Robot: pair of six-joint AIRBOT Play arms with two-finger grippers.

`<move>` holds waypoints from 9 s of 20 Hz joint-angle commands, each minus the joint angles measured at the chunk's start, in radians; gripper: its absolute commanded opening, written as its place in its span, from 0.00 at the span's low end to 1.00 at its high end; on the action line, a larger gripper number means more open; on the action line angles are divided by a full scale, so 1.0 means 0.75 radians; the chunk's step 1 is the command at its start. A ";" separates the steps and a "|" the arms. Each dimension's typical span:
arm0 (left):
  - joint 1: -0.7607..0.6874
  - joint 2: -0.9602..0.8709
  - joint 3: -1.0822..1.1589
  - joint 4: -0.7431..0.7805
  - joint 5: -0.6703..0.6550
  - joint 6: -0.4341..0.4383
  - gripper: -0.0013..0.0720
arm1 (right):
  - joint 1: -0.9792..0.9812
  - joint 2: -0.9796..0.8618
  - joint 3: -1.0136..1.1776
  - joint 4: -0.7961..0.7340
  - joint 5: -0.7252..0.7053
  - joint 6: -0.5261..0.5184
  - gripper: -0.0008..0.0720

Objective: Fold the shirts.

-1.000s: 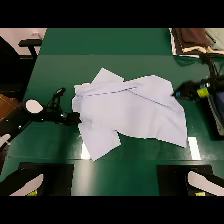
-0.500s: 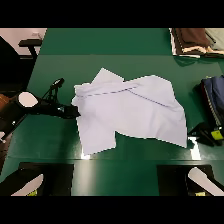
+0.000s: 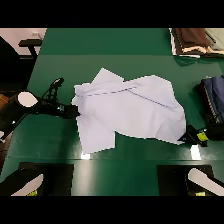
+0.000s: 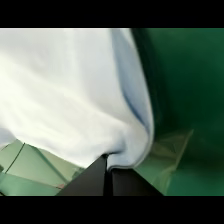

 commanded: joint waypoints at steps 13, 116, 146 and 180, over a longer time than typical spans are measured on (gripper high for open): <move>0.000 0.478 1.224 0.264 -0.076 -0.114 0.05 | 0.285 0.486 1.407 0.113 -0.037 0.002 0.03; 0.141 0.553 -0.383 0.042 -0.313 -0.244 0.05 | -0.058 0.062 -0.092 -0.018 0.026 0.029 0.22; 0.141 -0.415 0.423 0.258 0.113 -0.036 0.15 | 0.518 -0.628 1.211 0.048 0.052 0.038 0.42; -0.597 -1.102 1.040 -0.040 0.248 -0.140 0.05 | 0.689 -0.326 1.454 0.416 0.173 -0.020 0.03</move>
